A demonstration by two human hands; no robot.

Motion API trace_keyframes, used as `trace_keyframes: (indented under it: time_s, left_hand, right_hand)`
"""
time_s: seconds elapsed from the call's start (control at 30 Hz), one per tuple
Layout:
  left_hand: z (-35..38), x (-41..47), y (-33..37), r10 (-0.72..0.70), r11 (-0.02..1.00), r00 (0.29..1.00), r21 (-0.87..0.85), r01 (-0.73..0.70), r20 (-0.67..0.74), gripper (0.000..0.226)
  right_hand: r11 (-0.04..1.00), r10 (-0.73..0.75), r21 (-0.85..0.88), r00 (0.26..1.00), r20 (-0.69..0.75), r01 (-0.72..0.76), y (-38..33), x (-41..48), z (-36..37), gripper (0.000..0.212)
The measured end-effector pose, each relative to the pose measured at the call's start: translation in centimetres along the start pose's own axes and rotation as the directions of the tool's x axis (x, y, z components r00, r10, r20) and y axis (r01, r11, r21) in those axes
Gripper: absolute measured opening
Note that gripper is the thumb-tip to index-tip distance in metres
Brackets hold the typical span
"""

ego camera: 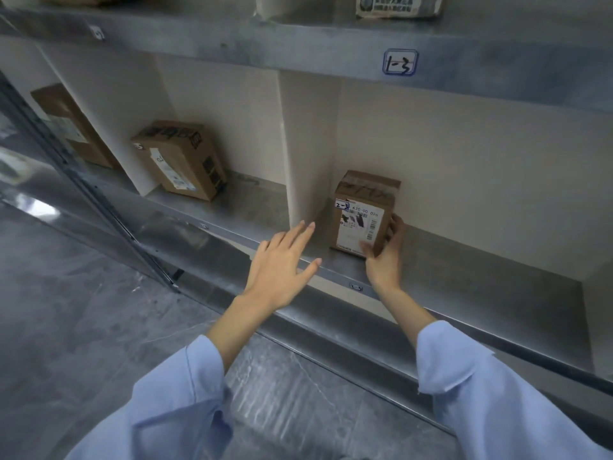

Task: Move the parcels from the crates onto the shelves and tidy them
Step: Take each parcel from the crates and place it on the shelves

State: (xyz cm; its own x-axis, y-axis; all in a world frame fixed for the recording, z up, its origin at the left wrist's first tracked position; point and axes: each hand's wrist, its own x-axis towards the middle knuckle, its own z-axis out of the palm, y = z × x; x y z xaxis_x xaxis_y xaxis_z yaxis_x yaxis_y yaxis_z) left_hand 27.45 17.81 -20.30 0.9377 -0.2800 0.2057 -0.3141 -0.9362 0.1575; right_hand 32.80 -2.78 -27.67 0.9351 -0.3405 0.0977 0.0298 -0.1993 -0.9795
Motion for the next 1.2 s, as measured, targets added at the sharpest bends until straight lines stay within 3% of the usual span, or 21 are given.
trace_keyframes:
  time_s: [0.17, 0.4, 0.53, 0.77, 0.97, 1.2]
  left_hand:
    - [0.0, -0.1, 0.1, 0.002, 1.0, 1.0, 0.015, -0.003, 0.016, 0.07]
    - [-2.8, -0.6, 1.8, 0.057, 0.998, 0.997, 0.013, -0.058, 0.044, 0.073]
    - [-5.9, -0.8, 4.8, 0.125, 0.992, 0.991, -0.019, -0.124, 0.043, 0.074]
    - [-8.9, -2.2, 13.7, 0.306, 0.951, 0.951, -0.056, -0.303, 0.054, 0.082]
    - [-10.2, -4.5, 24.6, 0.512, 0.852, 0.858, -0.152, -0.501, 0.047, 0.077]
    - [-10.5, -9.3, 39.6, 0.757, 0.628, 0.653, -0.287, -0.723, 0.01, 0.085]
  right_hand:
    - [0.999, -0.022, -0.025, 1.0, 0.004, 0.022, 0.3, 0.5, -0.5, 0.079]
    - [0.954, 0.022, -0.298, 1.0, -0.009, -0.024, -2.3, -1.6, -3.8, 0.079]
    - [0.774, 0.073, -0.632, 0.997, 0.021, -0.043, -5.2, -4.2, -8.1, 0.066]
    - [0.558, 0.076, -0.827, 0.997, -0.032, -0.069, -10.1, -11.3, -18.0, 0.067]
    - [0.542, 0.13, -0.82, 0.982, -0.137, -0.186, -13.4, -18.3, -27.7, 0.068]
    - [0.568, 0.114, -0.727, 0.912, -0.394, -0.386, -16.6, -27.0, -40.1, 0.067]
